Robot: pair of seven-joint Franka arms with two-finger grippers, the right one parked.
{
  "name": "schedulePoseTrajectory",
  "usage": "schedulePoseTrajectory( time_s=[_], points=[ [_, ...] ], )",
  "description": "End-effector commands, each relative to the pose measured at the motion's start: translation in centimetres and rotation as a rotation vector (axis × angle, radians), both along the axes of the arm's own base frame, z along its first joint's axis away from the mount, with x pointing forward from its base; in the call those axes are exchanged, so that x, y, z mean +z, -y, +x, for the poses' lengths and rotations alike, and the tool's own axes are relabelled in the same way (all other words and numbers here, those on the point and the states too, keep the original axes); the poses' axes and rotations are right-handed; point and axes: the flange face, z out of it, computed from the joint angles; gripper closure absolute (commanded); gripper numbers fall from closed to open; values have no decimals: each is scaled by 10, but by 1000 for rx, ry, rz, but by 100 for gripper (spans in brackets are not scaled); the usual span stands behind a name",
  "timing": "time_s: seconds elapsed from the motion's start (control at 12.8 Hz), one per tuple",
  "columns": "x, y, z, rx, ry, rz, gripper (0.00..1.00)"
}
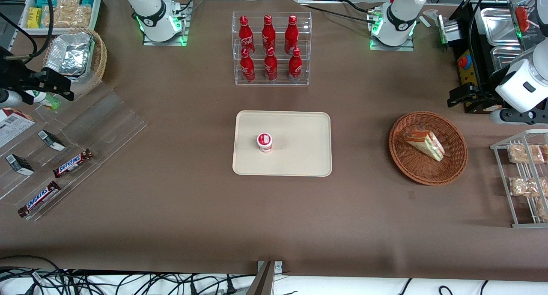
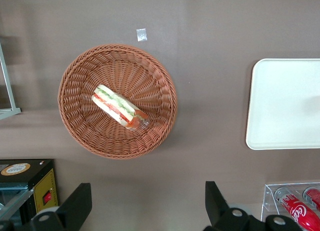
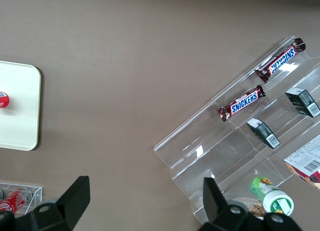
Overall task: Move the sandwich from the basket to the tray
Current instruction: 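Move the left gripper over the wrapped sandwich in the wicker basket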
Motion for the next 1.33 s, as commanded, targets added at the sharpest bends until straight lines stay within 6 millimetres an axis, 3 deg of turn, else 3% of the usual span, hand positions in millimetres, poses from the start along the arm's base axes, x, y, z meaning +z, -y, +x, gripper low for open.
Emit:
schedulePoseTrajectory(
  time_s=[0.0, 0.31, 0.55, 1.01, 1.25],
  points=[
    [5, -1, 1, -24, 8, 13, 0],
    [-8, -9, 8, -2, -7, 37, 0],
    [-25, -33, 11, 73, -23, 84, 0],
    [-93, -52, 14, 366, 24, 113, 0],
    [-124, -45, 9, 505, 38, 124, 0]
  ],
)
